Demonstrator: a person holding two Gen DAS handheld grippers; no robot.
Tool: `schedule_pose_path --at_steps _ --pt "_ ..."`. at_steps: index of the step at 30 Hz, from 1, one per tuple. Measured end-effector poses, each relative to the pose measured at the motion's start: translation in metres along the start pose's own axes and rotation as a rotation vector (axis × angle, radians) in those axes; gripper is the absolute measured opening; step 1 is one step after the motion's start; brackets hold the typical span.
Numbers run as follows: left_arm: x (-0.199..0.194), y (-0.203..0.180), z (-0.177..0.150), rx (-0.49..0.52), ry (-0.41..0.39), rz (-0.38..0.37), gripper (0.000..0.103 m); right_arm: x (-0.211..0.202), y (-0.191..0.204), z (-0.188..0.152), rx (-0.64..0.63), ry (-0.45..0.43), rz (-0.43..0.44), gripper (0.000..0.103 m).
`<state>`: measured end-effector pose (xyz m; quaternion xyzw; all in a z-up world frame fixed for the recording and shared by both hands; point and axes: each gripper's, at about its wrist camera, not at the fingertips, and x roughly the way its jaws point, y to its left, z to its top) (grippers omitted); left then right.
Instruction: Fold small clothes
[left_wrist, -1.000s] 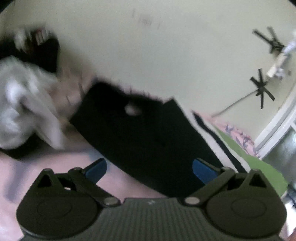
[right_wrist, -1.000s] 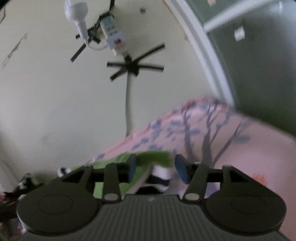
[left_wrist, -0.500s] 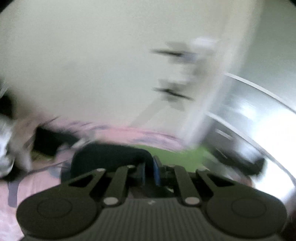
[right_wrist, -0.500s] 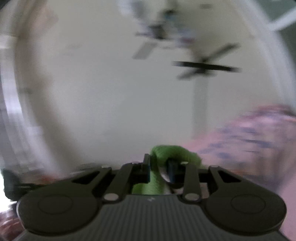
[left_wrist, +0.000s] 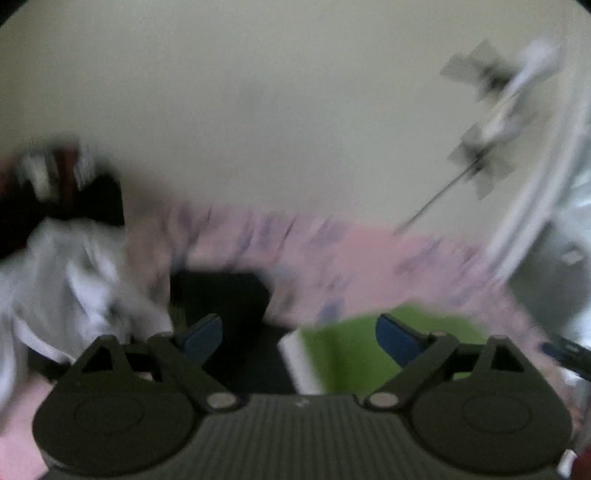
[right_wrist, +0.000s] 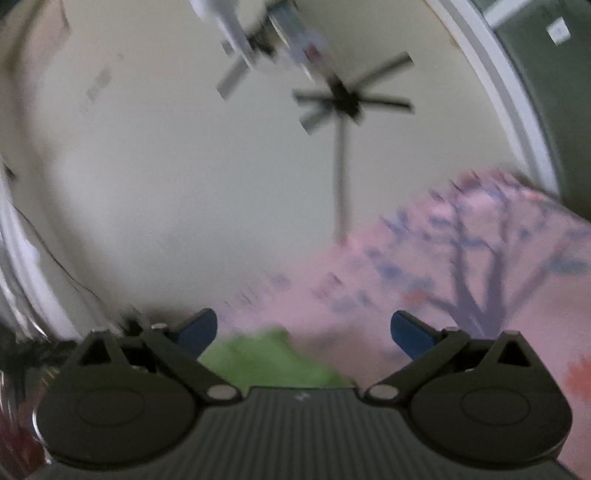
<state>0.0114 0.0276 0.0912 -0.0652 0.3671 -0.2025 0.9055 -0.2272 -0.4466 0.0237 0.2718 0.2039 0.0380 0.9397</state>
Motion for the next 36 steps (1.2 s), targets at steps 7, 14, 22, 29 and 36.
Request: schedule_pose_path --at_steps 7,14,22,29,36 --pt "0.097 -0.046 -0.01 0.131 0.176 0.044 0.012 0.013 0.005 -0.029 -0.015 0.093 -0.015 0.038" --pt "-0.041 -0.034 0.028 0.058 -0.203 -0.003 0.009 -0.017 0.08 0.016 -0.234 -0.085 -0.024 0.008" --pt "-0.259 -0.072 0.025 0.116 -0.765 -0.034 0.009 -0.11 0.205 0.093 -0.501 -0.541 0.129 0.008" --pt "-0.373 -0.11 0.012 0.175 -1.102 -0.016 0.009 -0.196 0.269 0.14 -0.62 -0.794 0.081 0.008" --pt "-0.318 -0.128 0.05 0.196 -0.986 0.017 0.009 -0.161 0.252 0.172 -0.614 -0.677 -0.034 0.008"
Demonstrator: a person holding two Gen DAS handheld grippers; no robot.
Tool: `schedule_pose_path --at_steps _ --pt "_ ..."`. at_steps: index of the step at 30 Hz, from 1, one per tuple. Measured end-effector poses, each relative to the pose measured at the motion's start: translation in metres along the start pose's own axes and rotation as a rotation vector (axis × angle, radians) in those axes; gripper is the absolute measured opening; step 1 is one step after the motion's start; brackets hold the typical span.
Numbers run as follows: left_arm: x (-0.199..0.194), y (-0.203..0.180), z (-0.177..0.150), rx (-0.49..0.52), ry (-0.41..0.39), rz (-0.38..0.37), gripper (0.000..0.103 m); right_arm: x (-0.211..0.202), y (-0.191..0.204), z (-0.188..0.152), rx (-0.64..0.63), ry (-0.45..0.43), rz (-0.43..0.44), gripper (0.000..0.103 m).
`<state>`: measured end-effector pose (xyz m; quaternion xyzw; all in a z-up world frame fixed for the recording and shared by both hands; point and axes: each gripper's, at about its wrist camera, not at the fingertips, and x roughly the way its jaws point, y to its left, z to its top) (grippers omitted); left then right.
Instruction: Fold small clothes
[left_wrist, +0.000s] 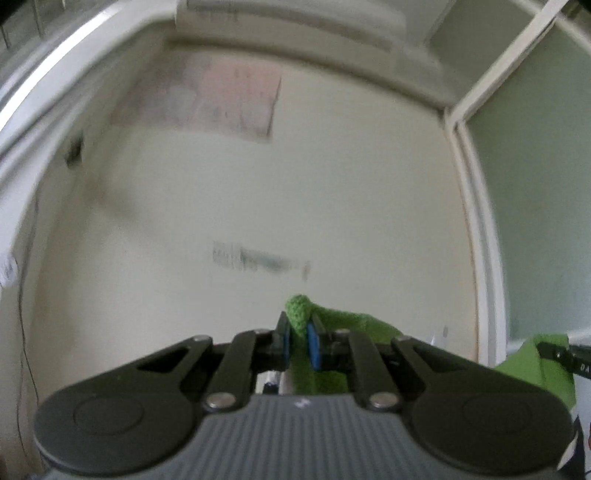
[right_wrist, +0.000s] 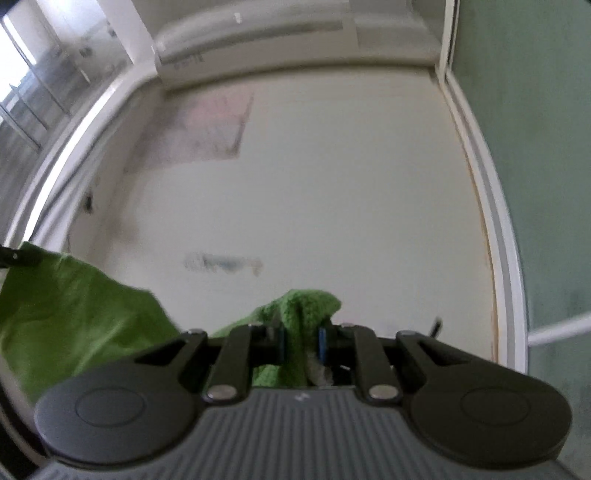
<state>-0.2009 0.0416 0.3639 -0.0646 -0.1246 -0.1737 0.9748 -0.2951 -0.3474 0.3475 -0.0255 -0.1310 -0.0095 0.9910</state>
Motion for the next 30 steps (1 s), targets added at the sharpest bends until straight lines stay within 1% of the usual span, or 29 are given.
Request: schedule_pose_path --at_steps 1,2,4,5,6,7,8,9,10,11,12,13,14,15,17,18,20,22,24,25,26,27,29,30 --pt "0.015 0.0 -0.011 0.001 0.041 0.01 0.009 0.011 -0.004 -0.012 0.003 0.037 -0.01 0.008" --pt "0.039 -0.001 -0.03 0.001 0.101 0.029 0.009 0.026 -0.008 -0.027 0.009 0.08 -0.023 0.008" --pt "0.082 0.0 -0.066 0.006 0.208 0.068 0.009 0.06 -0.02 -0.068 0.053 0.186 -0.045 0.008" --pt "0.112 0.0 -0.094 0.013 0.275 0.098 0.009 0.08 -0.027 -0.096 0.085 0.248 -0.059 0.008" --pt "0.135 0.001 -0.119 0.019 0.324 0.125 0.009 0.097 -0.031 -0.122 0.11 0.295 -0.074 0.008" --pt "0.163 0.001 -0.152 0.028 0.378 0.16 0.01 0.115 -0.034 -0.151 0.134 0.341 -0.098 0.008" --pt "0.189 0.002 -0.187 0.037 0.432 0.201 0.011 0.132 -0.038 -0.184 0.163 0.4 -0.128 0.015" --pt "0.21 0.004 -0.22 0.054 0.487 0.239 0.016 0.148 -0.042 -0.22 0.187 0.479 -0.151 0.026" --pt "0.231 0.004 -0.257 0.087 0.571 0.271 0.027 0.158 -0.045 -0.253 0.191 0.558 -0.186 0.03" --pt "0.248 0.005 -0.294 0.131 0.679 0.301 0.028 0.169 -0.046 -0.275 0.185 0.63 -0.207 0.034" --pt "0.259 0.008 -0.329 0.168 0.804 0.337 0.022 0.167 -0.052 -0.295 0.191 0.695 -0.225 0.033" --pt "0.259 0.012 -0.354 0.168 0.888 0.351 0.018 0.157 -0.061 -0.307 0.218 0.722 -0.229 0.033" --pt "0.25 0.017 -0.365 0.143 0.906 0.33 0.019 0.141 -0.073 -0.314 0.26 0.72 -0.221 0.035" --pt "0.237 0.022 -0.37 0.119 0.902 0.305 0.022 0.121 -0.087 -0.315 0.304 0.72 -0.215 0.042" --pt "0.215 0.028 -0.367 0.092 0.872 0.292 0.025 0.089 -0.105 -0.314 0.351 0.733 -0.215 0.048" --pt "0.203 0.031 -0.362 0.072 0.854 0.279 0.031 0.075 -0.111 -0.317 0.364 0.753 -0.211 0.048" --pt "0.179 0.033 -0.35 0.034 0.824 0.218 0.035 0.048 -0.11 -0.322 0.355 0.797 -0.206 0.048" --pt "0.167 0.029 -0.341 0.036 0.807 0.168 0.044 0.025 -0.097 -0.33 0.325 0.84 -0.195 0.048" --pt "0.149 0.022 -0.343 0.052 0.805 0.13 0.046 0.012 -0.08 -0.344 0.296 0.881 -0.166 0.046" --pt "0.138 0.021 -0.345 0.055 0.814 0.114 0.046 0.011 -0.07 -0.352 0.274 0.905 -0.138 0.041" --pt "0.133 0.02 -0.346 0.053 0.83 0.1 0.046 0.01 -0.057 -0.358 0.233 0.926 -0.109 0.007" --pt "0.125 0.02 -0.347 0.048 0.846 0.089 0.046 0.01 -0.046 -0.358 0.171 0.897 -0.098 0.0" --pt "0.113 0.024 -0.347 0.034 0.872 0.09 0.046 0.016 -0.039 -0.354 0.056 0.882 -0.116 0.0" --pt "0.107 0.028 -0.345 0.029 0.881 0.098 0.047 0.023 -0.046 -0.345 0.012 0.845 -0.159 0.0"
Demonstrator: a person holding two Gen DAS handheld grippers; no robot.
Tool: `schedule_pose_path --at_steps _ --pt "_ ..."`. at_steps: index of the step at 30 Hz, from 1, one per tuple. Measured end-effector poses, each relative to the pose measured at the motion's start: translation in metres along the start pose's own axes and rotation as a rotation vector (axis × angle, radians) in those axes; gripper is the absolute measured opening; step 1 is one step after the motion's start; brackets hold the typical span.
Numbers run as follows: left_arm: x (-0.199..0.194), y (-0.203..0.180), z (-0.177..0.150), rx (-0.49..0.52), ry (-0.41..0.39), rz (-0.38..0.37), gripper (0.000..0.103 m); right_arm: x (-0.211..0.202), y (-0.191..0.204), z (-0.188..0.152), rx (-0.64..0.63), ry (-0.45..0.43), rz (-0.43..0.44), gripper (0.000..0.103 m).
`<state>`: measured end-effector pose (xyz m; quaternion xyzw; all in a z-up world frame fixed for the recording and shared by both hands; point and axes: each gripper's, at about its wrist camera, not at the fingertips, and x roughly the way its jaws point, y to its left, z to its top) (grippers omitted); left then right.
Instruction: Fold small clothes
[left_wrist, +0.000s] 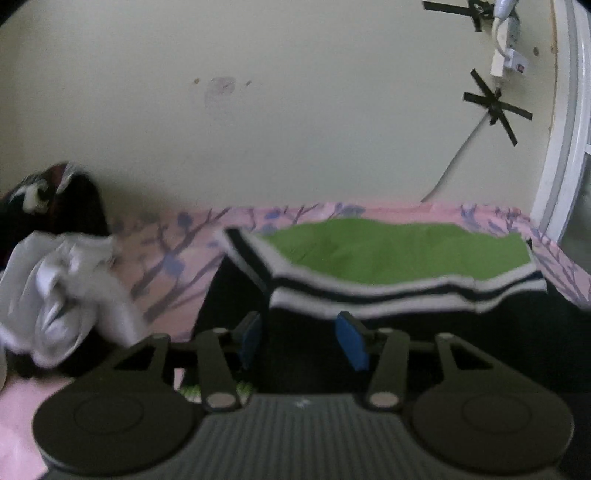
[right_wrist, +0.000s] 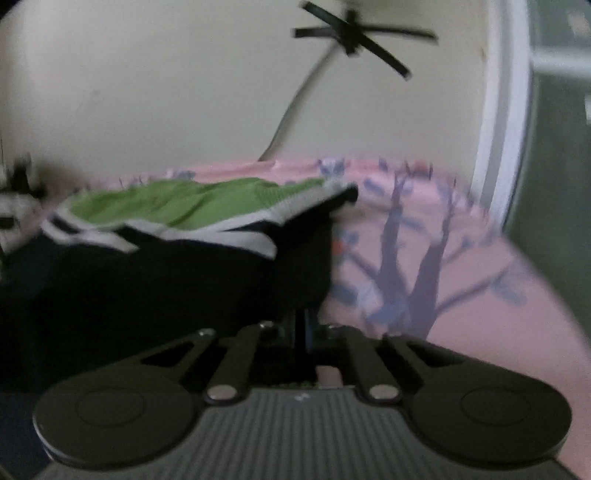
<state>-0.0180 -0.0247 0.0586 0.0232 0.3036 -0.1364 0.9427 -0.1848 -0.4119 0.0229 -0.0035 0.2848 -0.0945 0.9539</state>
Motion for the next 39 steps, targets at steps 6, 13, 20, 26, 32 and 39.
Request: schedule_pose_path --at_steps 6,13,20,26,32,39 --pt "-0.028 0.042 -0.001 -0.046 -0.01 0.108 0.055 0.023 -0.101 0.081 -0.107 -0.146 -0.702 0.021" --pt "-0.015 0.09 0.012 -0.196 0.057 0.207 0.061 -0.021 -0.078 0.085 0.168 -0.191 -0.283 0.049" --pt "0.035 0.102 0.009 -0.332 0.207 0.109 0.061 0.004 0.063 0.053 0.187 -0.023 0.31 0.05" --pt "0.042 0.072 -0.002 -0.221 0.226 0.084 0.007 0.033 0.134 0.042 0.111 0.057 0.446 0.052" --pt "-0.004 0.105 0.042 -0.262 0.03 0.248 0.007 0.051 0.128 0.027 0.215 0.085 0.457 0.055" --pt "-0.053 0.183 0.113 -0.477 -0.079 0.338 0.002 0.055 0.114 0.026 0.291 0.078 0.476 0.055"
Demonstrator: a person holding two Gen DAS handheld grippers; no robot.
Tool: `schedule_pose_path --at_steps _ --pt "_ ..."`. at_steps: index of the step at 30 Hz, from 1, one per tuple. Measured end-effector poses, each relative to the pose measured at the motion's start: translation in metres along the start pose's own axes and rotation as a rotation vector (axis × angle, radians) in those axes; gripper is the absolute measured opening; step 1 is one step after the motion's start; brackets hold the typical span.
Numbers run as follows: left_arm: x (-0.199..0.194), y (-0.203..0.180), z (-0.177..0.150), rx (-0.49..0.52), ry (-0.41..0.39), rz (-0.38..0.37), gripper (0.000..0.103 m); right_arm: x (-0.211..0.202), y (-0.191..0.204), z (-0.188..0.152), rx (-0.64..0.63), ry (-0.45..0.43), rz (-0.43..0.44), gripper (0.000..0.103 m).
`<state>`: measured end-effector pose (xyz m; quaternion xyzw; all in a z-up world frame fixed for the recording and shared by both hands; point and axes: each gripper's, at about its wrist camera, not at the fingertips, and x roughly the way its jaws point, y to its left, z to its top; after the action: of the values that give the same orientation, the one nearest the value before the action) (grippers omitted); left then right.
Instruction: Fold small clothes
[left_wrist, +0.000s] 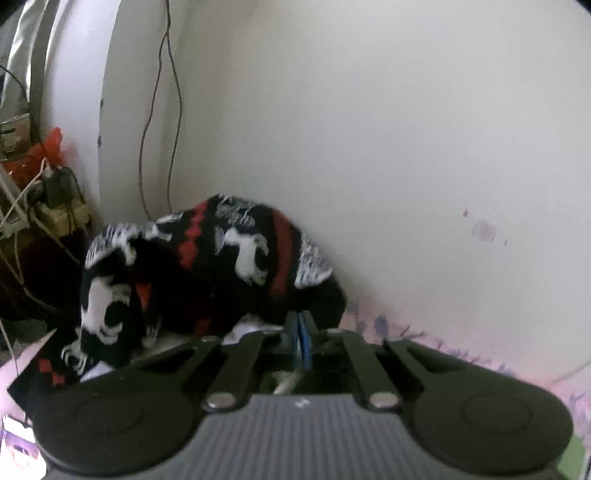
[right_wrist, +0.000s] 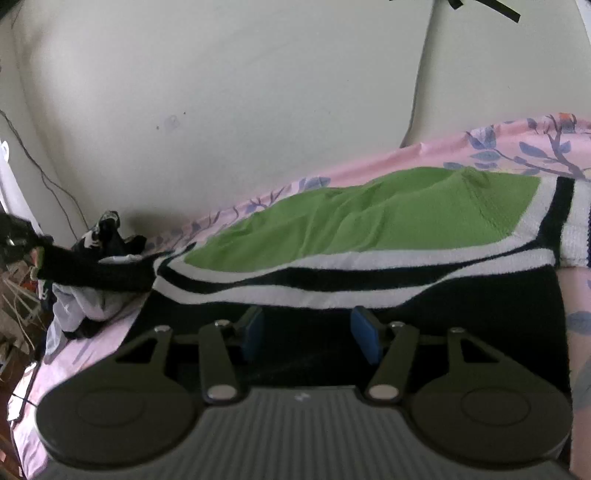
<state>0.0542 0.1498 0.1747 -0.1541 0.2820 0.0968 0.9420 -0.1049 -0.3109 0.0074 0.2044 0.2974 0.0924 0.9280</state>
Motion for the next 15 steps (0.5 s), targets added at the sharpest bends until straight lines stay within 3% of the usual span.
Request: schedule_pose_path --at_steps 5,8,9,12,14,15 --pt "-0.036 -0.031 0.036 0.032 -0.058 -0.093 0.002 -0.004 -0.007 0.001 0.023 -0.013 0.016 0.056" --pt "-0.05 -0.068 0.043 0.115 -0.051 -0.165 0.003 -0.004 -0.009 0.001 0.047 -0.014 0.029 0.057" --pt "-0.054 -0.081 0.041 0.149 -0.045 -0.172 0.009 -0.005 -0.01 0.002 0.053 -0.018 0.034 0.057" --pt "-0.057 -0.1 0.024 0.189 -0.03 -0.212 0.059 -0.007 -0.013 0.002 0.068 -0.025 0.047 0.058" --pt "-0.059 -0.092 0.006 0.179 -0.05 -0.217 0.064 -0.008 -0.015 0.002 0.075 -0.025 0.054 0.059" --pt "-0.06 -0.083 -0.004 0.169 -0.052 -0.199 0.072 -0.008 -0.014 0.002 0.074 -0.025 0.055 0.06"
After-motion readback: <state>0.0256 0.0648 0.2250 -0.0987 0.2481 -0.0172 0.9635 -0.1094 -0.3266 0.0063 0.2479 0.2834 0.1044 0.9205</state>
